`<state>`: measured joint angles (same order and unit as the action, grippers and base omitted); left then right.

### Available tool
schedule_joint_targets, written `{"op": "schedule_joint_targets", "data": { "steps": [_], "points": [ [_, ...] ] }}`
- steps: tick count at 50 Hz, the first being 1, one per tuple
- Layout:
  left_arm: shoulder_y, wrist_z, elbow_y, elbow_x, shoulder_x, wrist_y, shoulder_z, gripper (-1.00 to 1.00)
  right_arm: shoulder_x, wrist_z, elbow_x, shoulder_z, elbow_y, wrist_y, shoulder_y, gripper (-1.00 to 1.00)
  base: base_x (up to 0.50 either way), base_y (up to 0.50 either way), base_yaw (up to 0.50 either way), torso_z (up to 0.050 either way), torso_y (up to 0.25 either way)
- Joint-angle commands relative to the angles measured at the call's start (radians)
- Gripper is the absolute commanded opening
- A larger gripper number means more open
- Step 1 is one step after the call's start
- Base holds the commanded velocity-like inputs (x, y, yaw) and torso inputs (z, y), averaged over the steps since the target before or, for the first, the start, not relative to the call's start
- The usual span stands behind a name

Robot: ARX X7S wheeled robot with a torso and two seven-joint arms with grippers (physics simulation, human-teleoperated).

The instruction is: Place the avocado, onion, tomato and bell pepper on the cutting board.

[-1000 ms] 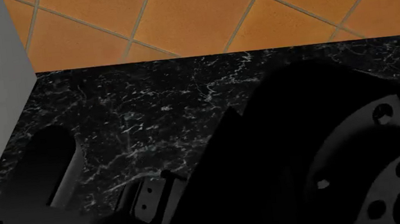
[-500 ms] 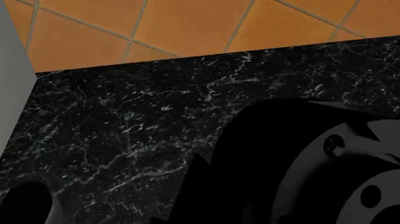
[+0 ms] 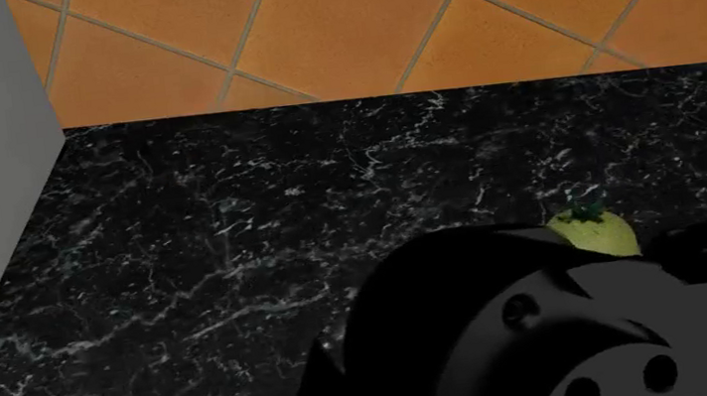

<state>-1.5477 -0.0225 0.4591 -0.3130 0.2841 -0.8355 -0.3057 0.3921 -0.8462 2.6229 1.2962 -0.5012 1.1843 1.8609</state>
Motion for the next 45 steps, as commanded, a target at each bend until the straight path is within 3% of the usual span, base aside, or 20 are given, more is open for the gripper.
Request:
{"op": "schedule_joint_targets", "data": {
  "steps": [1,45],
  "points": [
    [0.004,0.022,0.003,0.013,-0.017,0.000,0.028,1.00,-0.030,0.051,-0.050,-0.026,0.015,0.042,-0.021,1.00,0.00,0.00,0.00,0.000,0.000],
    [0.035,0.013,0.002,0.005,-0.012,0.018,0.021,1.00,-0.045,0.203,-0.309,-0.090,0.066,0.138,-0.280,1.00,0.00,0.00,0.00,0.000,0.000]
  ]
}}
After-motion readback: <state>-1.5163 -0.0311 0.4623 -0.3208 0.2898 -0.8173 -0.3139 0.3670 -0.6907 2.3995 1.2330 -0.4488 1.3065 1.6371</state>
